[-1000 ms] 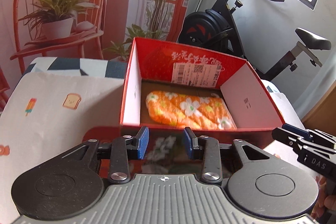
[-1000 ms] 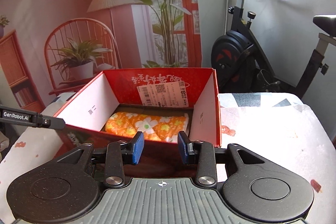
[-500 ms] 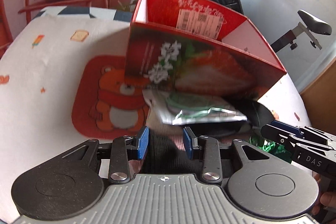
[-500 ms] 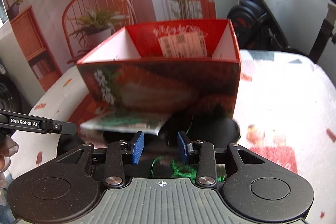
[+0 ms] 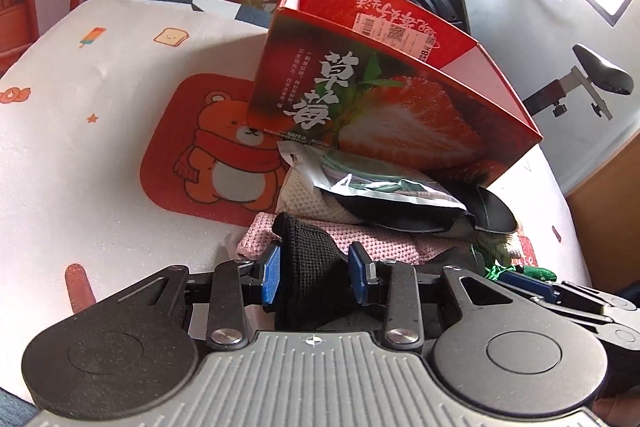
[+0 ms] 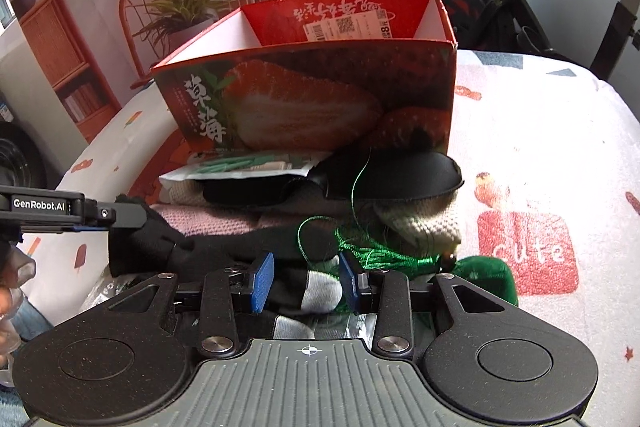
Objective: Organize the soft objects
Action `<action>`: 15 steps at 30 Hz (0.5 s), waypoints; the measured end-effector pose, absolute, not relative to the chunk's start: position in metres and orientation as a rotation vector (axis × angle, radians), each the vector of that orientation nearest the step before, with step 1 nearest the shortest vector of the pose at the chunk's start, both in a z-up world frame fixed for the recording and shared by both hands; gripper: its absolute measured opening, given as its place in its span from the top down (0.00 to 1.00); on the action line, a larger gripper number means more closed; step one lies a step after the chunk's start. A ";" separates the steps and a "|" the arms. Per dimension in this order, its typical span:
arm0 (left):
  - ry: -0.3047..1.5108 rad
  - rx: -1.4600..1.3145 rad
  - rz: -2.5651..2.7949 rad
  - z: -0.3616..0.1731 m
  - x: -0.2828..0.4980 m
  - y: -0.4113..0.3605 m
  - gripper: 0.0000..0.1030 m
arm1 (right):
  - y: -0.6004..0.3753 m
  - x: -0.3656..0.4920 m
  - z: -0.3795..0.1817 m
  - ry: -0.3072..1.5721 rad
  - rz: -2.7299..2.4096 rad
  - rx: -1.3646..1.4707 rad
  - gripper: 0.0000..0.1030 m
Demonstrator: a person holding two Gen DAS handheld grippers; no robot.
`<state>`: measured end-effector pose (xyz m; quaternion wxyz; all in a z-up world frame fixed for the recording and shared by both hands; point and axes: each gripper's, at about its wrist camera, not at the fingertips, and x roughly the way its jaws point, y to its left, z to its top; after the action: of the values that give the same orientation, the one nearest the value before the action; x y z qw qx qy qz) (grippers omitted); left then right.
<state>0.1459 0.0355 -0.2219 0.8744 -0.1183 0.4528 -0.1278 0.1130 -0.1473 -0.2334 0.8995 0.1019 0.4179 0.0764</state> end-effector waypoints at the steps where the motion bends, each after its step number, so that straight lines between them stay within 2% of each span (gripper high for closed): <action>1: 0.942 -0.247 -0.266 -0.220 0.145 0.037 0.64 | -0.147 0.112 -0.233 0.865 0.160 0.210 0.67; 15: 0.944 -0.189 -0.286 -0.226 0.136 0.031 0.64 | -0.136 0.110 -0.234 0.841 0.186 0.176 0.66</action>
<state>0.1364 0.0312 -0.2264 0.8765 -0.0904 0.4525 -0.1368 0.1098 -0.1355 -0.2336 0.9049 0.0850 0.4072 0.0898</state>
